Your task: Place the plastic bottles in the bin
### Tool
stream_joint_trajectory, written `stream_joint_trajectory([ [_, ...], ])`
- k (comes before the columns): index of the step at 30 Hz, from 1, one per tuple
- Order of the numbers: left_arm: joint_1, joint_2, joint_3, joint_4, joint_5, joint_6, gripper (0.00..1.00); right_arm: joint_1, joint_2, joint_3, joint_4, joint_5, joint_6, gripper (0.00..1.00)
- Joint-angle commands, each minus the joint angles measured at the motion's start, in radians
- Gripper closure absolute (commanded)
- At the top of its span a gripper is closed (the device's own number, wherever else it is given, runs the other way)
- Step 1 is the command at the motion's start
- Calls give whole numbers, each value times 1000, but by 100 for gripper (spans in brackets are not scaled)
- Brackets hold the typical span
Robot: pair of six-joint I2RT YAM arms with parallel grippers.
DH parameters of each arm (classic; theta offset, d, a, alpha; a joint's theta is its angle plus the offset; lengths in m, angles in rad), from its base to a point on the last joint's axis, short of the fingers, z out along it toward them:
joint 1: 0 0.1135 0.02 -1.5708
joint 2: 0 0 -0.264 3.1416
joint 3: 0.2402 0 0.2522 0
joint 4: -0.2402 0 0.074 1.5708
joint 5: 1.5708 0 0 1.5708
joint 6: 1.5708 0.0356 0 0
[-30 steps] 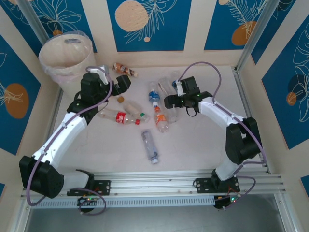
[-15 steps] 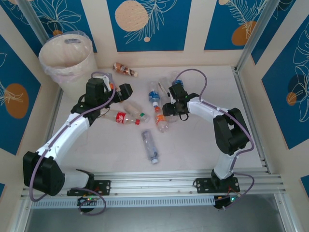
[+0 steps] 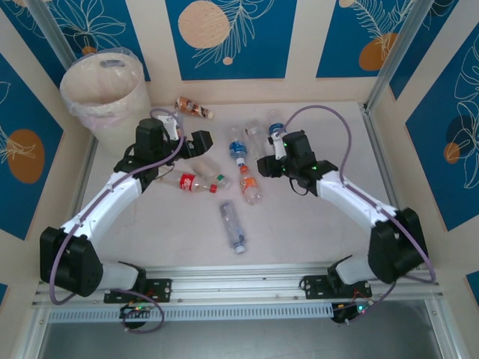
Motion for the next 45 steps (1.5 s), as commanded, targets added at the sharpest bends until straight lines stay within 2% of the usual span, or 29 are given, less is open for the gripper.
stream_joint_trajectory([
  [1, -1, 5, -2, 179, 173, -11, 0, -21, -78, -71, 217, -269, 44, 58],
  [2, 0, 9, -8, 215, 208, -21, 0, -29, -97, -91, 273, -343, 67, 58],
  [5, -1, 30, -23, 364, 403, -51, 0, -46, -114, -124, 403, -513, 147, 58],
  [7, -2, 32, -47, 470, 494, -66, 0, -50, -112, -126, 466, -588, 186, 58],
  [11, -3, 4, -79, 472, 482, 5, 0, -53, -108, -120, 590, -757, 258, 59],
  [14, -3, 8, -74, 486, 496, 6, 0, -41, -100, -104, 656, -858, 301, 58],
  [16, -3, 18, -78, 557, 542, -28, 0, -30, -96, -87, 650, -889, 301, 59],
  [19, -8, 32, -101, 760, 642, -127, 0, -17, -87, -66, 639, -910, 297, 59],
  [22, -23, 27, -110, 815, 702, -130, 1, -6, -69, -50, 666, -955, 320, 59],
  [23, -30, 16, -118, 818, 706, -118, 4, 0, -65, -44, 673, -963, 325, 59],
  [24, -33, 9, -126, 824, 713, -108, 11, 3, -60, -40, 673, -966, 325, 58],
  [27, -39, -18, -138, 819, 721, -79, 38, 7, -44, -25, 670, -973, 325, 59],
  [29, -43, -34, -138, 777, 715, -40, 52, 9, -36, -20, 670, -972, 325, 57],
  [31, -44, -48, -141, 745, 710, -8, 60, 8, -37, -19, 666, -958, 320, 53],
  [34, -43, -66, -128, 659, 675, 53, 73, 8, -49, -18, 631, -899, 305, 33],
  [35, -43, -74, -120, 616, 647, 78, 76, 6, -57, -15, 599, -859, 291, 24],
  [36, -43, -82, -111, 564, 605, 105, 78, 6, -66, -13, 563, -818, 272, 17],
  [38, -42, -96, -81, 448, 508, 159, 78, 4, -87, -17, 507, -724, 236, 10],
  [40, -41, -114, -41, 314, 376, 230, 81, -1, -116, -32, 464, -594, 224, 0],
  [43, -38, -146, 30, 151, 108, 322, 87, -19, -168, -72, 417, -341, 250, 1],
  [44, -38, -158, 56, 112, 1, 343, 93, -29, -180, -82, 390, -256, 266, 0],
  [45, -36, -168, 84, 77, -123, 358, 93, -39, -188, -84, 352, -172, 284, 1],
])
